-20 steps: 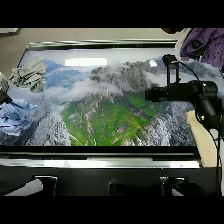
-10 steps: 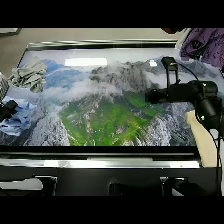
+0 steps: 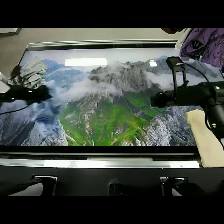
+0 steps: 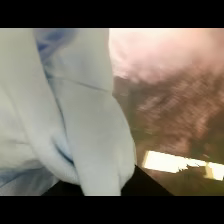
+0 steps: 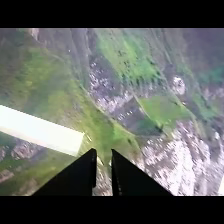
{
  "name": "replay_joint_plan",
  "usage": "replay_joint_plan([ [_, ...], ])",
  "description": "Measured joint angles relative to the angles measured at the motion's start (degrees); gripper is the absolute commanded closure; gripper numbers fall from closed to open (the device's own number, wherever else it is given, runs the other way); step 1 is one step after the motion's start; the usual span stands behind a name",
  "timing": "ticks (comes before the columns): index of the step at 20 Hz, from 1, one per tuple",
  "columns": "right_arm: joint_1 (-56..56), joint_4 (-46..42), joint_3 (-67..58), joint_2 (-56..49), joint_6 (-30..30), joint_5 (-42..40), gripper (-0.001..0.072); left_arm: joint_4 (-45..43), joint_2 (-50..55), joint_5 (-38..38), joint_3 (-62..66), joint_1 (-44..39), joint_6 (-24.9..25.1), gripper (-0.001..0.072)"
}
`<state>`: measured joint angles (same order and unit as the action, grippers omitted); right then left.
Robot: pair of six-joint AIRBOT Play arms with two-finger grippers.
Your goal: Fold the clothes and pants, and hang the long-sleeved shirts on hangers.
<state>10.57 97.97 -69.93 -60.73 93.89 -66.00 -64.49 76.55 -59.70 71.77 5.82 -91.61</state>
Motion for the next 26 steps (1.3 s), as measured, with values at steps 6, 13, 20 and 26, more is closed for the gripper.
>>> replay_joint_plan([
  [6, 0.00, -7.26, -0.02, 4.17, 0.00, -11.47, 0.0562, 4.70, 1.86, 7.10, -0.07, -33.09, -7.80, 0.0662],
  [13, -0.07, -9.75, 0.76, 4.87, -1.14, -16.74, 0.0242, 4.90, 8.41, 12.20, 0.26, -45.29, -16.74, 0.0232],
  [20, -17.29, 2.56, 7.32, 0.46, -7.52, -5.05, 0.0171, -6.49, -2.51, -1.44, 0.59, -27.65, -14.14, 0.0233],
  [26, -22.73, 30.03, 12.59, -15.69, 3.72, -1.42, 0.0166, -11.34, -5.38, -9.97, 0.59, -14.88, -12.22, 0.0234],
])
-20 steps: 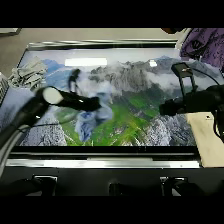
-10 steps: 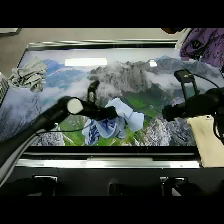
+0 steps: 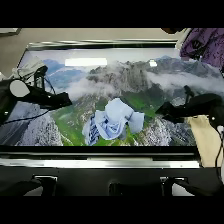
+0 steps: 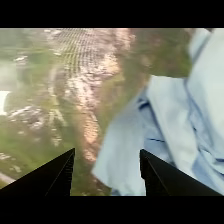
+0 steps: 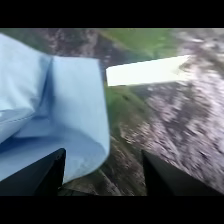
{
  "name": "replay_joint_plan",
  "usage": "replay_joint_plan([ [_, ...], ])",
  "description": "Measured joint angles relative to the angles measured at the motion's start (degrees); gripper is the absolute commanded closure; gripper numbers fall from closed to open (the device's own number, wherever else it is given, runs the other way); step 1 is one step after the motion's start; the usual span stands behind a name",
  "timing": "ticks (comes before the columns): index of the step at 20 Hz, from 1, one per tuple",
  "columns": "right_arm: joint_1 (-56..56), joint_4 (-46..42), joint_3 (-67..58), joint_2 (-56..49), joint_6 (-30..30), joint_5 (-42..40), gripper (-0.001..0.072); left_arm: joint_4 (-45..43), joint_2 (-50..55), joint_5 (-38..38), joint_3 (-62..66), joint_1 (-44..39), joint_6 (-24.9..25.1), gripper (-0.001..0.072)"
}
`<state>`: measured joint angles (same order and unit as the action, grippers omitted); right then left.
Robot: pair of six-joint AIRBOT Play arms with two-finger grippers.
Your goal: Fold the clothes and pants, and hang the long-sleeved shirts on hangers.
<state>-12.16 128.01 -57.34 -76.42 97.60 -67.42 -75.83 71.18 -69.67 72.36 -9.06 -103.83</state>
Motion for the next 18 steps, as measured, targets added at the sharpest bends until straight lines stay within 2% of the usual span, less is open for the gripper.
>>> replay_joint_plan([
  [3, 3.56, 4.76, 0.66, -5.95, 5.14, 3.87, 0.0166, -0.46, -0.26, -1.22, 0.00, 2.91, 0.35, 0.0234],
  [6, 6.69, 6.78, 0.87, -9.38, 7.67, 9.86, 0.0167, -0.70, -0.35, -2.62, 0.00, 4.42, 0.42, 0.0231],
  [7, 7.63, 7.13, 0.92, -10.27, 8.20, 11.78, 0.0167, -0.68, -0.39, -3.52, 0.00, 4.79, 0.42, 0.0219],
  [8, 8.52, 7.45, 0.94, -11.10, 8.68, 13.29, 0.0167, -0.83, -0.39, -4.52, -0.02, 5.29, 0.42, 0.0156],
  [10, 9.88, 8.44, 0.90, -12.48, 9.44, 15.28, 0.0191, -0.98, -0.55, -6.27, -0.09, 6.38, 0.42, 0.0155],
  [11, 10.45, 9.22, 0.90, -13.22, 9.62, 16.11, 0.0238, -0.94, -0.68, -6.75, -0.11, 7.10, 0.57, 0.0155],
  [13, 11.30, 9.14, 0.92, -14.43, 10.45, 17.55, 0.0521, -0.50, -1.22, -6.93, -0.96, 9.16, 1.46, 0.0155],
  [14, 11.56, 9.11, 0.94, -14.84, 11.06, 17.92, 0.0627, 1.01, -1.60, -6.64, -2.29, 10.45, 2.99, 0.0155],
  [15, 11.82, 8.94, 0.98, -15.08, 11.98, 17.94, 0.0677, 3.61, -1.88, -5.99, -4.22, 11.74, 5.11, 0.0155],
  [18, 12.15, 8.37, 1.05, -14.51, 13.92, 17.33, 0.0678, 15.08, -2.25, -1.64, -13.94, 14.60, 12.98, 0.0155],
])
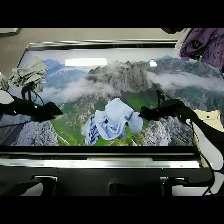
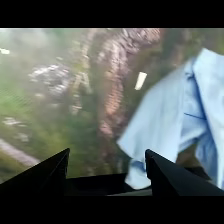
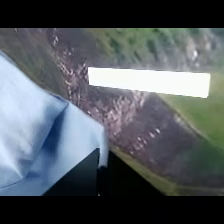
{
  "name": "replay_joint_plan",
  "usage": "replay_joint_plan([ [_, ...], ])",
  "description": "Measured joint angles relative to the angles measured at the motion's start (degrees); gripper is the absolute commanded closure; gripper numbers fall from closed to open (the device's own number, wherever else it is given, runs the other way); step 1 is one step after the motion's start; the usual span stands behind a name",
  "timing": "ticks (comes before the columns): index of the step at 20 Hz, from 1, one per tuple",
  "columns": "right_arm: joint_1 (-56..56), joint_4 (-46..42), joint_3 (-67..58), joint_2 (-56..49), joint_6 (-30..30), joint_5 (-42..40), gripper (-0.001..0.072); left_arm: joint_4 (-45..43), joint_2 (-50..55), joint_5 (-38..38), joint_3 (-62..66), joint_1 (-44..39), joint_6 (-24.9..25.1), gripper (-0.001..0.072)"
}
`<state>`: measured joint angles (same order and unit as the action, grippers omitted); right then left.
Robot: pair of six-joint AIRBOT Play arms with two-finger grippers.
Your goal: Fold the clothes and pants, and hang the long-sleeved shirts on hangers.
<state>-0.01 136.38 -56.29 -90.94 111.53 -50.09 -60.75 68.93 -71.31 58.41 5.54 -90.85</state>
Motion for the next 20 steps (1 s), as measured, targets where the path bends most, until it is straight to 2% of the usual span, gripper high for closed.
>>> replay_joint_plan([
  [5, 0.17, -0.74, 0.00, 2.91, 1.20, -2.54, 0.0677, 18.47, 1.42, 10.99, -16.59, -2.25, 11.96, 0.0155],
  [11, 0.20, -0.92, -0.02, 5.95, 1.38, -6.03, 0.0677, 27.80, 6.60, 18.88, -22.95, -9.55, 18.23, 0.0171],
  [12, 0.20, -0.94, -0.02, 6.40, 1.14, -6.40, 0.0677, 29.29, 7.48, 19.50, -23.19, -10.43, 18.78, 0.0293],
  [13, 0.20, -0.94, -0.02, 6.86, 0.92, -6.54, 0.0678, 30.62, 8.41, 20.41, -23.37, -11.26, 19.34, 0.0550],
  [14, 0.20, -0.98, -0.02, 7.48, 0.70, -6.80, 0.0678, 31.23, 9.27, 21.40, -23.58, -11.74, 20.09, 0.0689],
  [18, 0.20, -1.42, -0.72, 11.15, -0.15, -7.02, 0.0679, 35.85, 9.73, 21.94, -21.20, -11.30, 24.26, 0.0694],
  [20, 0.20, -3.76, -3.85, 13.81, -1.81, -6.75, 0.0679, 35.34, 7.82, 20.70, -16.39, -9.01, 24.48, 0.0694],
])
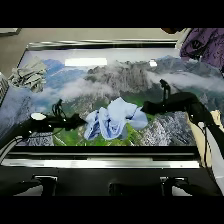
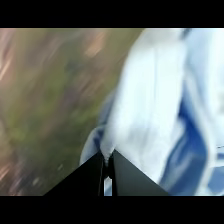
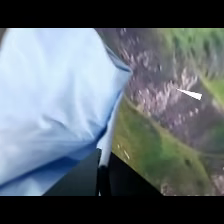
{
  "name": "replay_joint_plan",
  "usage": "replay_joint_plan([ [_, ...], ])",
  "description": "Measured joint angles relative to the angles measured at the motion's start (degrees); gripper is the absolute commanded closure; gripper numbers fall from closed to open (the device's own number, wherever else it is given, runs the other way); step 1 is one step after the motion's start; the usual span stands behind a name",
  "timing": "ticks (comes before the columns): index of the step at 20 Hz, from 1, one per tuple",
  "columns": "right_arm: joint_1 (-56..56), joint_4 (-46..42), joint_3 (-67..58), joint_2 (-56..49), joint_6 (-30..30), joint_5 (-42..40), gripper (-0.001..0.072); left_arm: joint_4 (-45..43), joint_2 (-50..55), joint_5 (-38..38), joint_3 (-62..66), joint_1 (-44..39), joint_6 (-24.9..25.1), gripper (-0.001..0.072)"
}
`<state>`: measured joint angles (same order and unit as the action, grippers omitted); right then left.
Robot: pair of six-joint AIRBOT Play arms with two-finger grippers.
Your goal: Fold the clothes and pants, and hang the long-sleeved shirts on hangers.
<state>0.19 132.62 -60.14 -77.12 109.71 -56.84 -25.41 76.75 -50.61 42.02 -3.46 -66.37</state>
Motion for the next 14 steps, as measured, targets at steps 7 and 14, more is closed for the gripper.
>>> replay_joint_plan([
  [7, 0.00, -15.15, -27.41, 10.64, -7.26, 1.38, 0.0679, -24.02, -11.19, -10.62, 35.47, 11.17, -9.57, 0.0693],
  [14, 0.00, -24.74, -41.94, 26.95, -10.54, -3.74, 0.0679, -46.73, -26.21, -19.93, 55.49, 14.45, -17.27, 0.0693],
])
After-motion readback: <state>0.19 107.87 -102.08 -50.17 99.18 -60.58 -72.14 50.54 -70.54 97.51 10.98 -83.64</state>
